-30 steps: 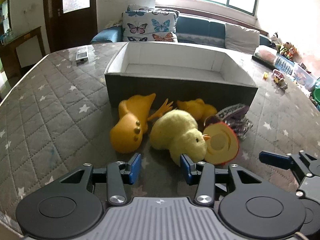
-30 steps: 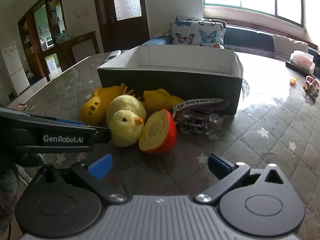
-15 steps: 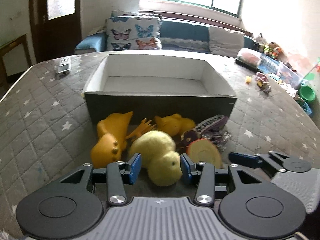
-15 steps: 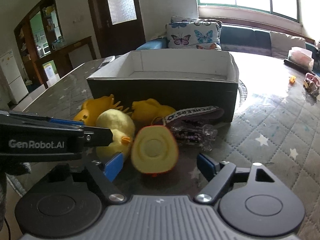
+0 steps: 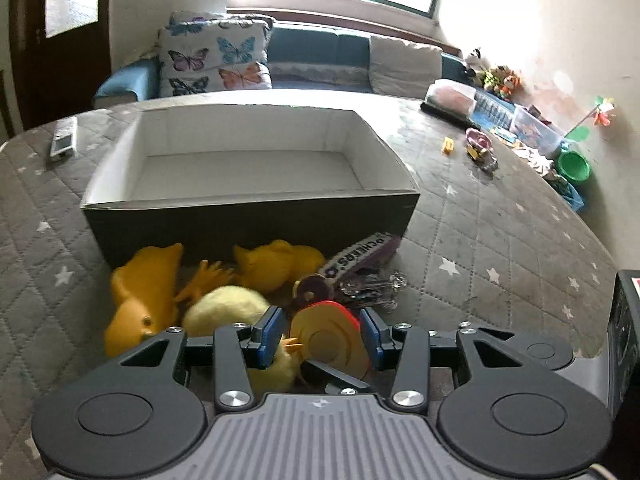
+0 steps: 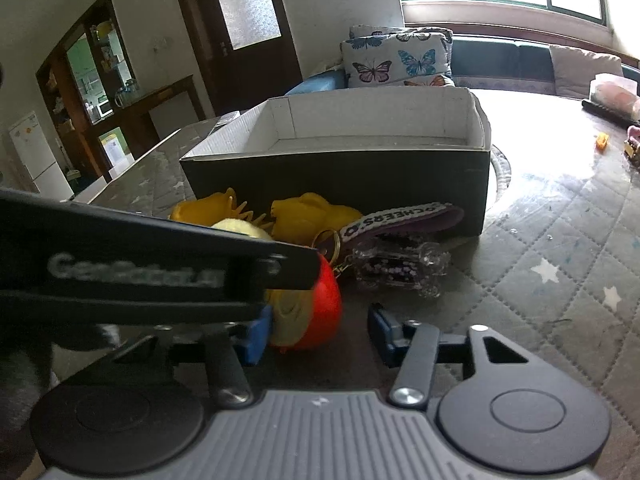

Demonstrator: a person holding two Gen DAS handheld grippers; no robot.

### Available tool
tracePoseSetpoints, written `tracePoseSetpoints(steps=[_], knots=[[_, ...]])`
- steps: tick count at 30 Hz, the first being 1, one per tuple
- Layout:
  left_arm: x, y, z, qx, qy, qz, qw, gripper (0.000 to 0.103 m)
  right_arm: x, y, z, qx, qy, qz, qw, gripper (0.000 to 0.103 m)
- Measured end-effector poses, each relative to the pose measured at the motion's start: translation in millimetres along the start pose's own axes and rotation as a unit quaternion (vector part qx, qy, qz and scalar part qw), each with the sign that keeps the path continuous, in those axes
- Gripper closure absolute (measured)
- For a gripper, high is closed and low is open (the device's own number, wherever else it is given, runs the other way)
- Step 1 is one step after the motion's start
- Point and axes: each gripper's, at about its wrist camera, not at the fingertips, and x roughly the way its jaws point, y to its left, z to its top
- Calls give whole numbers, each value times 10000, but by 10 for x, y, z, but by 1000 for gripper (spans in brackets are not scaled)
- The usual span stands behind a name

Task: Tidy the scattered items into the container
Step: 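Close both grippers on the half-apple toy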

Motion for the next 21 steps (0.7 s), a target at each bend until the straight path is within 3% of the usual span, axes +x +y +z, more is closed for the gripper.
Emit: tracePoseSetpoints(steps=[3,10,14,21], knots=[[63,3,28,-10,41,-15,10000,56,0,-31,-1,62,-4,127,9999,66],[163,64,57,-221,264,-201,9992,56,-28,-75,-5,102,-86,234,9996,73],[221,134,56,-469,423,-437,9970,55,-69,-77,-18,-28,-169,177,9997,73],[247,166,63,-524,434,-480,9965,54,-51,-86,-11,-42,-195,197,9996,73]])
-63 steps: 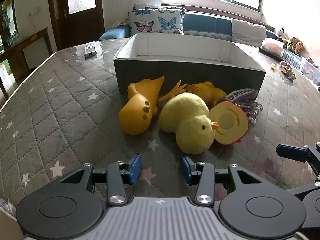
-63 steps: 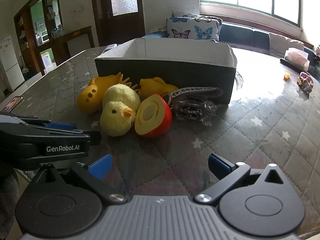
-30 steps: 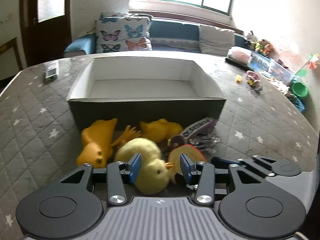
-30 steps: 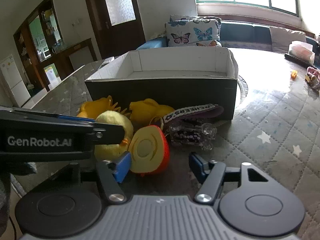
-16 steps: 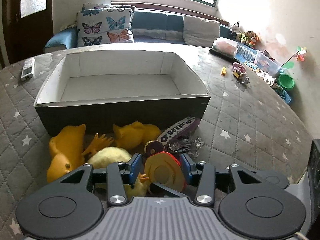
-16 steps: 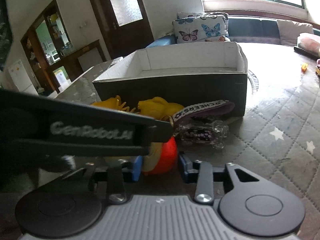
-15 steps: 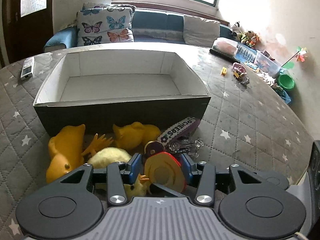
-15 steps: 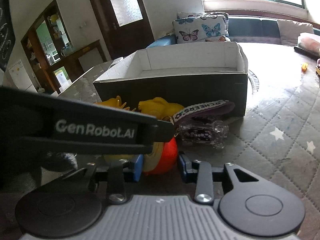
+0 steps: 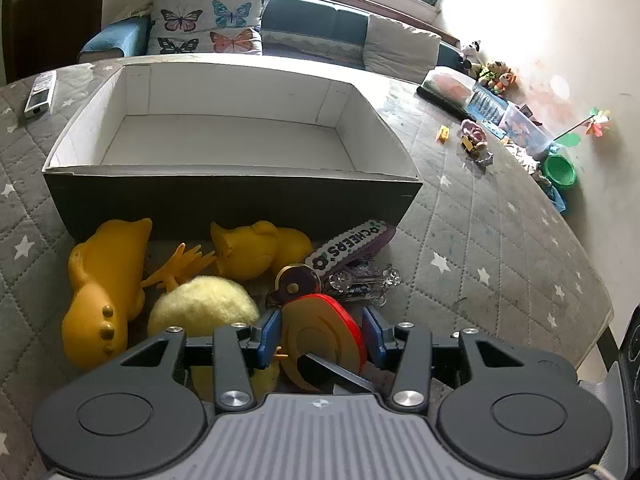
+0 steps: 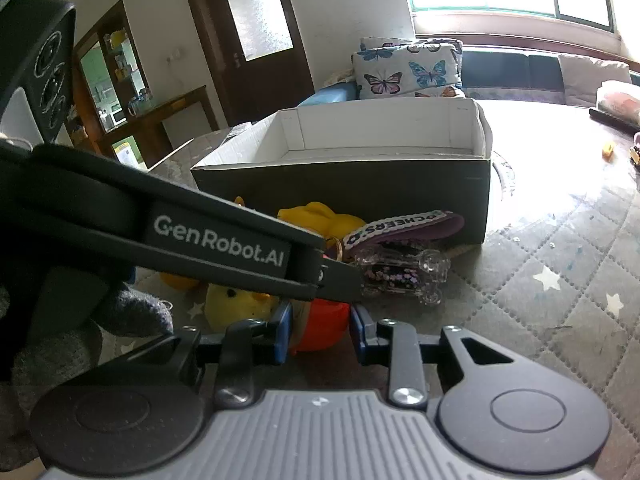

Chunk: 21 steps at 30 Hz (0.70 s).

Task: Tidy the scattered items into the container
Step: 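Close both grippers on the half-apple toy, then lift the half-apple with both grippers and carry it over the box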

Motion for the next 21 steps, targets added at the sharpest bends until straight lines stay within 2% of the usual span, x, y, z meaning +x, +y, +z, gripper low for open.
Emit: tracePoseSetpoints(steps=[7,11,21], knots=[[-7,4,13,-6,-1,-25,10000,56,-12,30,18,-70,-29,-54,10000,75],[-77,22,29,-113,-77,-162,9998,56,-91,64,54,-178,-130,-95,9997,75],[-363,-49,356,-81,-589,-271,9979,56,-275,160,459,-660,-608,-152,9959,75]])
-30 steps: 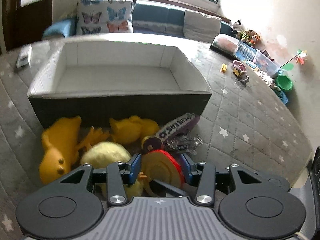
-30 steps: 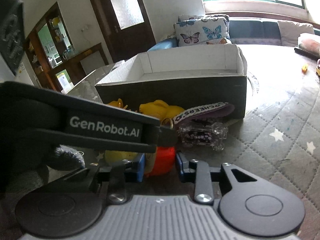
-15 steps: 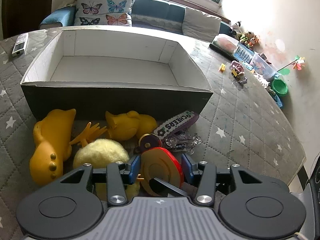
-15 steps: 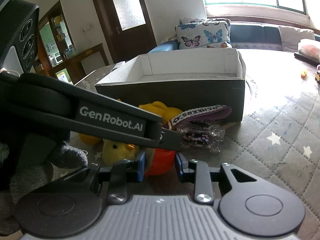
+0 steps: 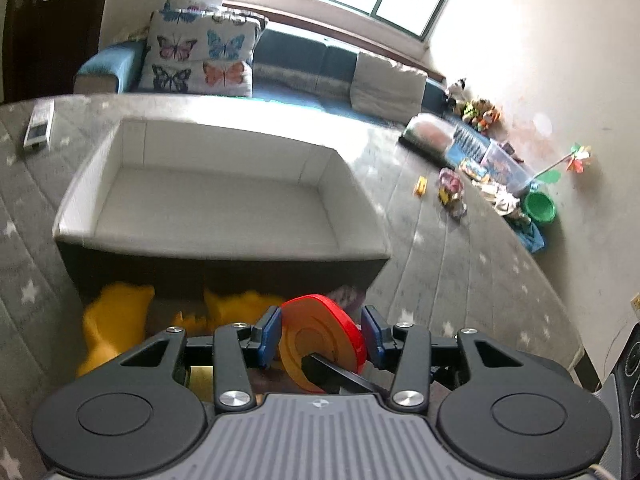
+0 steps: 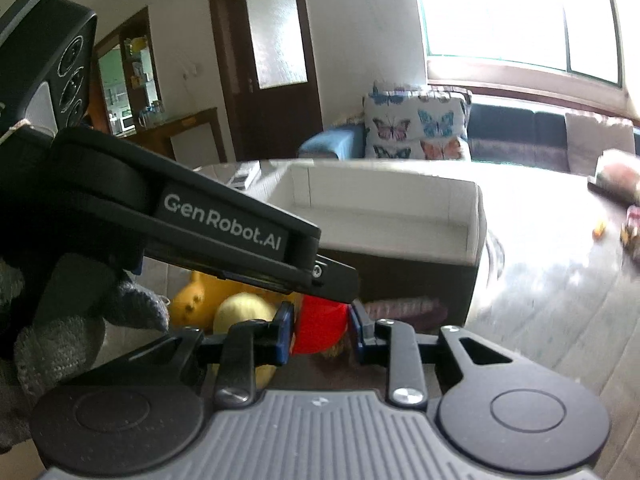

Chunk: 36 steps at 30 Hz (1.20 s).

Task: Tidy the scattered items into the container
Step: 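Lift the half-apple with both grippers and carry it over the box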

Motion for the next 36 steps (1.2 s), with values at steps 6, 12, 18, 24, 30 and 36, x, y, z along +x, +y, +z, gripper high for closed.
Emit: tracePoseSetpoints(steps=[6,12,18,24,30,36], knots=[[98,18,334,42,-156,65,9998,57,145,-73,365,-161,-192,-28,9997,75],[327,73,642,70,-190,146,9997,58,451,-191,649,-150,-182,-49,9997,75],[650,236,906,-74,-52,209,9997,61,934,-381,830,-143,87,-52,9998,75],[1015,470,999,-429,307,191,9984,60,1321,-500,794,-79,504,-15,9987,75],[1161,605,983,-605,505,189,9967,60,1521,-539,716,1,827,28,9966,75],[1238,667,956,-696,632,232,9953,62,1612,-535,652,78,1047,60,9945,75]])
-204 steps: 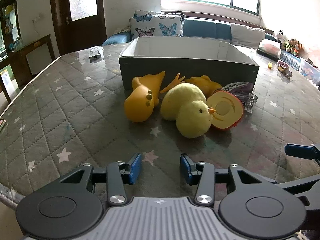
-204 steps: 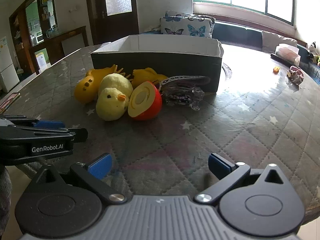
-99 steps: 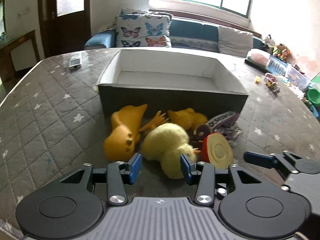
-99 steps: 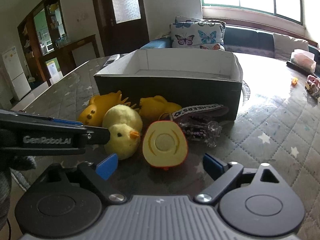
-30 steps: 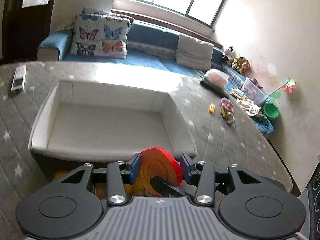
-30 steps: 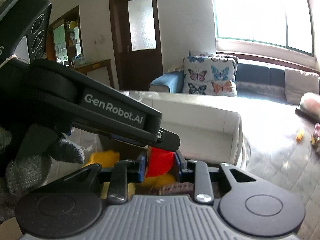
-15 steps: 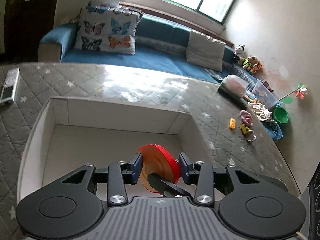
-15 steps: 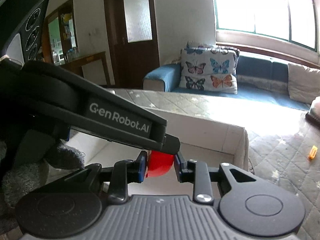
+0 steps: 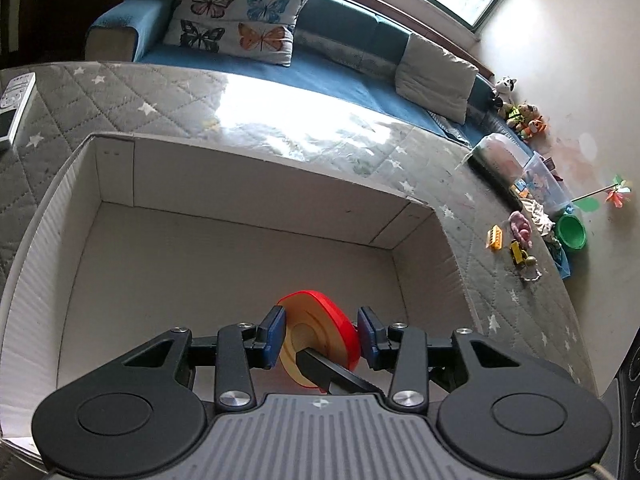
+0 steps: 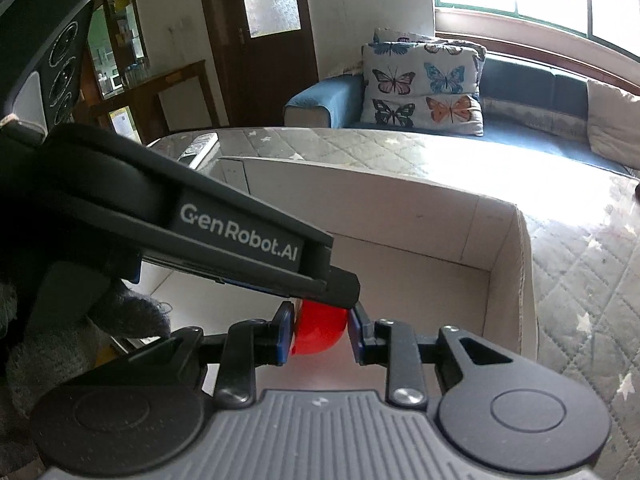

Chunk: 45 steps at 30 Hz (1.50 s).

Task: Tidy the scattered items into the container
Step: 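Lift the half-apple with both grippers and carry it over the box, then open both grippers to drop the half-apple into the box, then move both grippers back down to the fuzzy yellow chick plush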

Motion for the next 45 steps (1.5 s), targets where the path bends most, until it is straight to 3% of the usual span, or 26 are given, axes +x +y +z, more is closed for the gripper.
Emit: tracePoseSetpoints(steps=[9,18,21,33,37,45], knots=[[-111,-1,-34,-8,-85,74,9999,60,-68,14,-67,132,-21,-51,9999,73],[-311,-27,-126,9,-242,86,9997,60,-372,38,-162,149,-258,-159,9994,59],[-394,-46,-178,16,-303,101,9995,60,-500,59,-204,132,-362,-192,9991,59],[-729,-137,-515,114,-555,131,9983,60,-952,200,-443,48,-658,-164,9977,45],[-829,-145,-653,163,-617,162,9978,60,-1066,242,-551,57,-693,-136,9975,35],[-957,-101,-916,146,-635,200,9977,60,-1173,303,-804,96,-550,-65,9984,32]])
